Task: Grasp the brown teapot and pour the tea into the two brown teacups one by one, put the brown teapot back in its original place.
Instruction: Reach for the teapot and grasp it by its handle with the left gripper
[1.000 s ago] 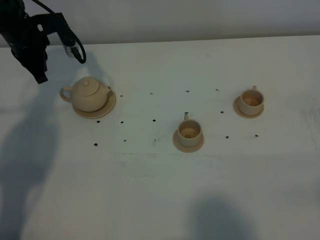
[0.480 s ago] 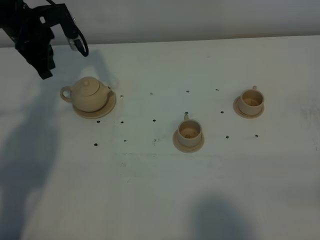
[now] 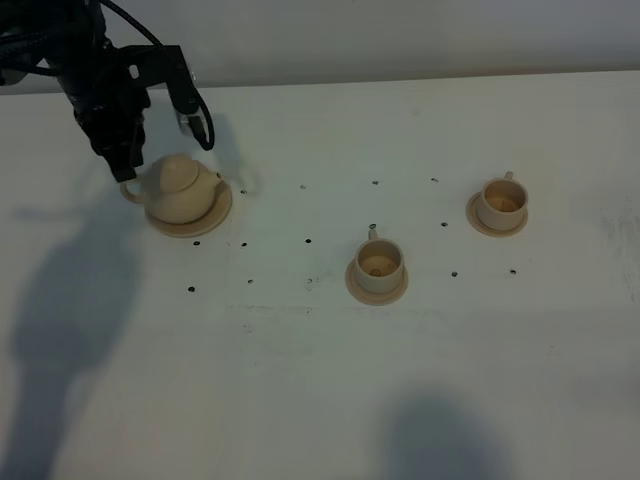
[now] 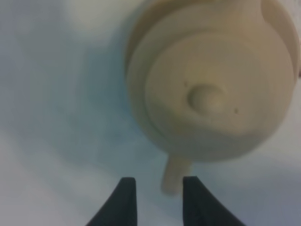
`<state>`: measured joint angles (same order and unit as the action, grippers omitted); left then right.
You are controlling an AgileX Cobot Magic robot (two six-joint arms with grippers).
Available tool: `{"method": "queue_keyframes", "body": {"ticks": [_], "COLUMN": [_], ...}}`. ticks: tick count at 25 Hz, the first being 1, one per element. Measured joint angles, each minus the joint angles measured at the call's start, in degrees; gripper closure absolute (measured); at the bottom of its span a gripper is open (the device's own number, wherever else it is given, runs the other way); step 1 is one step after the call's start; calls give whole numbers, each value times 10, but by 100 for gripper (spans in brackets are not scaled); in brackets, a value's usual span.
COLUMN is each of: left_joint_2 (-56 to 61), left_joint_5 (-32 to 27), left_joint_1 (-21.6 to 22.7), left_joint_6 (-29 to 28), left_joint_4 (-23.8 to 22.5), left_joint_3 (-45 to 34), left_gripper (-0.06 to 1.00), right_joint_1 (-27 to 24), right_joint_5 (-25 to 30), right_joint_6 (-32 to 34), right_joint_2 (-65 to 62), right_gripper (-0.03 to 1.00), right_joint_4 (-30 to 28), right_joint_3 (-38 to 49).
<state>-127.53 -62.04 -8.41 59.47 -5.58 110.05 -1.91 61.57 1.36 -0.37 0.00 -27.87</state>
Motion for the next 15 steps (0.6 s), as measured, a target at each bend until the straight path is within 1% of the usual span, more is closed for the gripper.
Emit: {"method": "queue_keyframes", "body": {"ticks": [5,11,15], "left_joint_2": [5,6,6], "left_joint_5": [-27,-18,-12], "left_joint_1": [1,1,1], "left_joint_6": [8,19,32], "left_joint_4": [-14,-14,-13], "left_joint_3": [0,0,0], "left_gripper": [66,66,61], "right_joint_1": [0,0,0], "right_joint_5": [0,0,0], "right_joint_6": [0,0,0], "right_joint_2": [0,0,0], "right_gripper": [99,99,99], "right_joint_4": [0,0,0], "right_joint_3": [0,0,0]}}
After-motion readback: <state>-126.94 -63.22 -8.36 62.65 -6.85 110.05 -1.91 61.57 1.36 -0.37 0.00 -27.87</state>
